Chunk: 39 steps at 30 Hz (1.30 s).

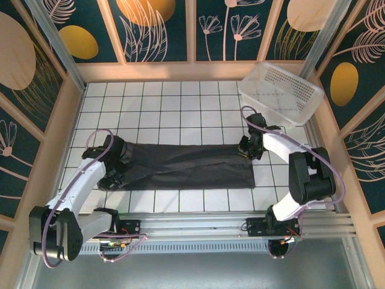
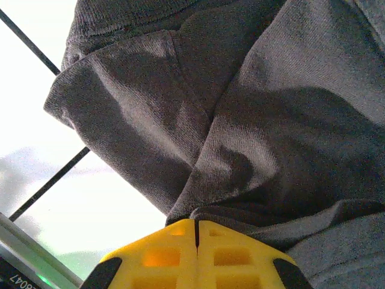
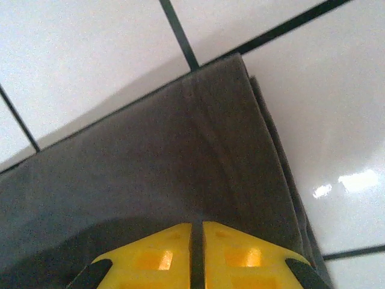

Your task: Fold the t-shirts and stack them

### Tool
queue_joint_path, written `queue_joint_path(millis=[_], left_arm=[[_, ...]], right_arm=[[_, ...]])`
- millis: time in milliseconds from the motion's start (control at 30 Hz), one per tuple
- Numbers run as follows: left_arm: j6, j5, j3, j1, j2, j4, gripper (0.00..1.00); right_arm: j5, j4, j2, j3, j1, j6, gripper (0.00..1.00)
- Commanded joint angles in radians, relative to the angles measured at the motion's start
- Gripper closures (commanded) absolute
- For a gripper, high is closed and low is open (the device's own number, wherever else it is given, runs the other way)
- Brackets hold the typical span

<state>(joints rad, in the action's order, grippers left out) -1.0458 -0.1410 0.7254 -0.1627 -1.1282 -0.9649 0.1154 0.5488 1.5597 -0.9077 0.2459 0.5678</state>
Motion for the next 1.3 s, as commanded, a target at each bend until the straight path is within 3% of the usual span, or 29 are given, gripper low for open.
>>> queue_joint_path(millis=[0, 133, 300, 500, 700, 1033, 1200, 1267], left_arm=[[-0.008, -0.031, 0.014, 0.003, -0.013, 0.013, 1.00], [-0.008, -0.026, 0.003, 0.003, -0.028, 0.032, 1.00], [-0.007, -0.014, 0.006, 0.003, -0.049, 0.048, 0.97], [-0.012, -0.003, 0.057, 0.003, -0.059, 0.057, 0.59], [0.037, -0.063, 0.276, 0.006, -0.155, 0.047, 0.53], [0.210, -0.017, 0.428, 0.109, -0.510, 0.242, 0.68], [0.296, -0.138, 0.469, 0.159, -0.669, 0.266, 0.86], [0.316, -0.164, 0.475, 0.204, -0.717, 0.287, 0.89]], right_arm=[[0.030, 0.079, -0.083, 0.074, 0.012, -0.029, 0.87], [0.027, 0.028, -0.058, 0.161, 0.002, -0.022, 0.87], [0.005, 0.009, -0.028, 0.136, 0.001, 0.007, 0.88], [-0.075, 0.052, -0.122, 0.126, 0.001, 0.032, 0.92], [-0.062, 0.021, -0.170, 0.066, 0.002, 0.017, 0.86], [0.003, -0.058, 0.059, -0.028, 0.003, 0.041, 0.82], [-0.077, -0.014, 0.156, -0.058, -0.013, 0.077, 0.81], [-0.112, 0.008, 0.191, -0.076, -0.029, 0.083, 0.80]])
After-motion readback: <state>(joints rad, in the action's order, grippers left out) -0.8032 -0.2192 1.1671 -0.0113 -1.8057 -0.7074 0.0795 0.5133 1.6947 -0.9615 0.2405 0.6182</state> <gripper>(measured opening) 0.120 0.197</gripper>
